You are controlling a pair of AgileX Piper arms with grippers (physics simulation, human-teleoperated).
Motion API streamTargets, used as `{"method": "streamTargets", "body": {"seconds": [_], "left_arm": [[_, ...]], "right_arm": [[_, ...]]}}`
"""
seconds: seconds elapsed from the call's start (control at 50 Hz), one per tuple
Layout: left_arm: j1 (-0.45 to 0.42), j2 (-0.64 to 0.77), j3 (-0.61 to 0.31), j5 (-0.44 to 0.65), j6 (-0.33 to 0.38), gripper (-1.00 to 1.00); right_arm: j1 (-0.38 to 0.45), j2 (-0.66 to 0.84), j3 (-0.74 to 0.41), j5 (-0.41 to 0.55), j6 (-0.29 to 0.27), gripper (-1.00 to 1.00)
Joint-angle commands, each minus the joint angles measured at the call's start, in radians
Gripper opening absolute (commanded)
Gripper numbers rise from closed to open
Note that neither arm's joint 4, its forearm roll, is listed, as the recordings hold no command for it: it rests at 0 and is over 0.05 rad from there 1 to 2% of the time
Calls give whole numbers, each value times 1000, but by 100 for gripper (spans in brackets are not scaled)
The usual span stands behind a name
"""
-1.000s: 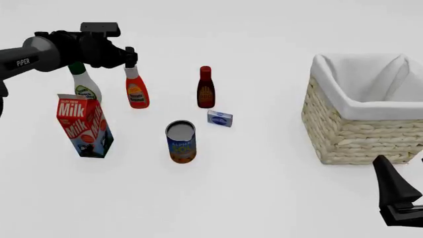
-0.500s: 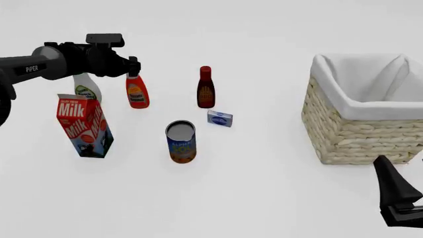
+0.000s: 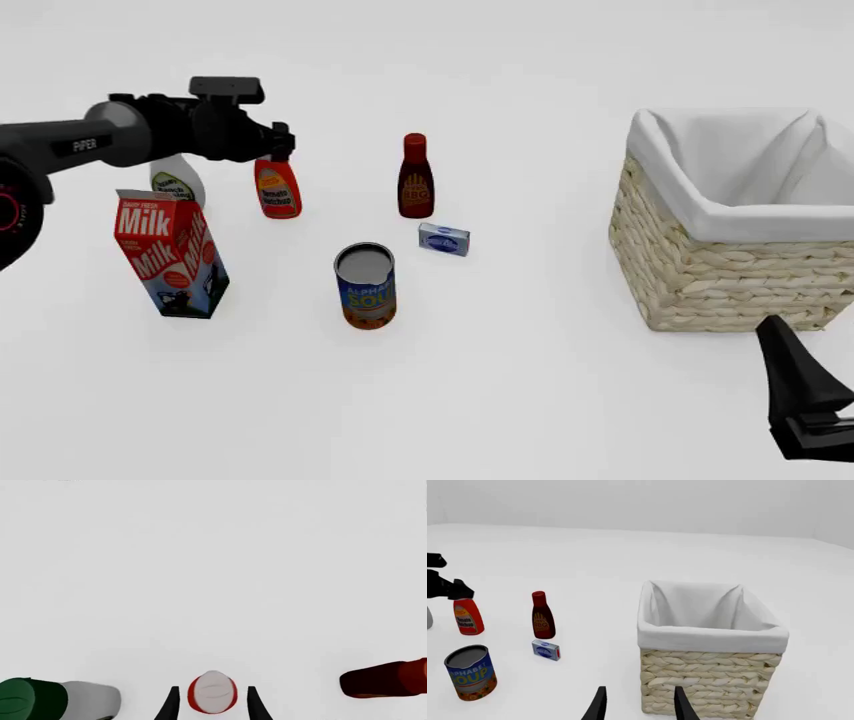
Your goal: Pick the ketchup and place it in the basket.
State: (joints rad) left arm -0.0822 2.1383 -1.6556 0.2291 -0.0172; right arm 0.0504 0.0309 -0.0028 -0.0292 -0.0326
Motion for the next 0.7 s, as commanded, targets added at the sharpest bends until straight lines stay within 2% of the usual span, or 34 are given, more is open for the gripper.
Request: {"method": "streamTargets", "body": {"seconds": [0.02, 0.38, 0.4, 0.7], "left_arm": [[-8, 21, -25, 6, 9, 100], [-10, 57, -79, 20, 11, 100], [-9, 57, -79, 19, 10, -100], [-6, -1, -81, 36, 22, -100]], "right_arm": [[-1, -14, 0, 12, 3, 100], [-7, 6, 1, -2, 12, 100], [-7, 7, 1, -4, 12, 100], [-5, 20, 0, -14, 11, 100]]}}
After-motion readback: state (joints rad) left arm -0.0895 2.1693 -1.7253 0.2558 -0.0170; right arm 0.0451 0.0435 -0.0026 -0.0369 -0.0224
